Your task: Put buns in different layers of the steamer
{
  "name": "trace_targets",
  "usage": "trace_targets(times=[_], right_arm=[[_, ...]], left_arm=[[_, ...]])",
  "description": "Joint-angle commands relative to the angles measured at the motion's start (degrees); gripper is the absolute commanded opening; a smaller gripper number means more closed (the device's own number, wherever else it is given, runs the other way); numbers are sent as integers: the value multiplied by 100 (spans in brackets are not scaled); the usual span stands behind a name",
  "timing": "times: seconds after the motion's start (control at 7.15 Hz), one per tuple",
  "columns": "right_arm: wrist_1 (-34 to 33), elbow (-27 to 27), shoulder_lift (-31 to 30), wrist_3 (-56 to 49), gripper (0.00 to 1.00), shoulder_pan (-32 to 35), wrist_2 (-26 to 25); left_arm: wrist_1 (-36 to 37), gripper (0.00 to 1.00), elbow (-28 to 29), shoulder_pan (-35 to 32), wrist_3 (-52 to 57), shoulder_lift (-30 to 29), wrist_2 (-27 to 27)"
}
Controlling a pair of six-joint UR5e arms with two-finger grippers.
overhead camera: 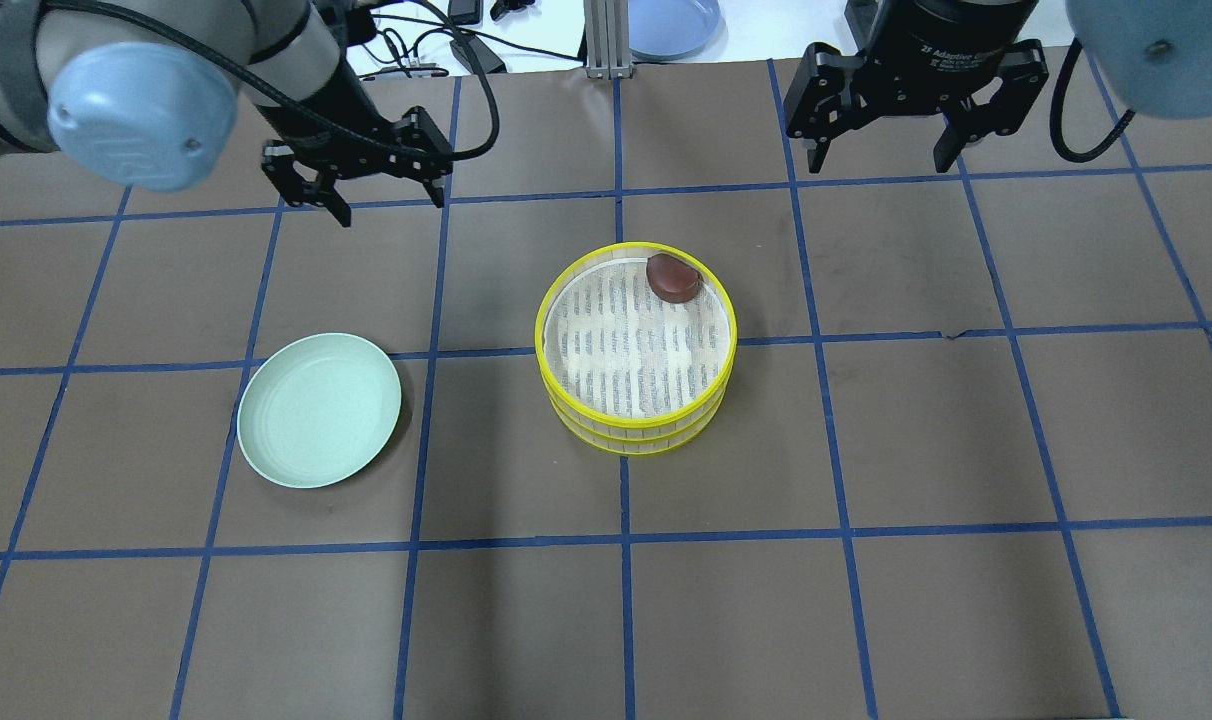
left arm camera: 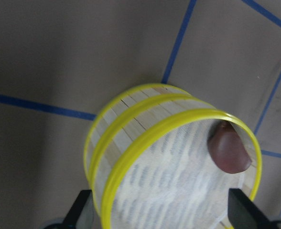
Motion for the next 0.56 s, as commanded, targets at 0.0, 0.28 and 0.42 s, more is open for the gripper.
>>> trace_targets(times=[0.0, 0.28, 0.42], right_arm=[[0, 16, -10, -18, 100, 4, 108], [9, 16, -10, -18, 100, 4, 125], [9, 16, -10, -18, 100, 4, 125]], left_arm=[[-570, 100, 156, 469, 1175, 458, 825], [-992, 100, 156, 478, 1223, 880, 838], [-1003, 100, 130, 513, 1223, 917, 829]])
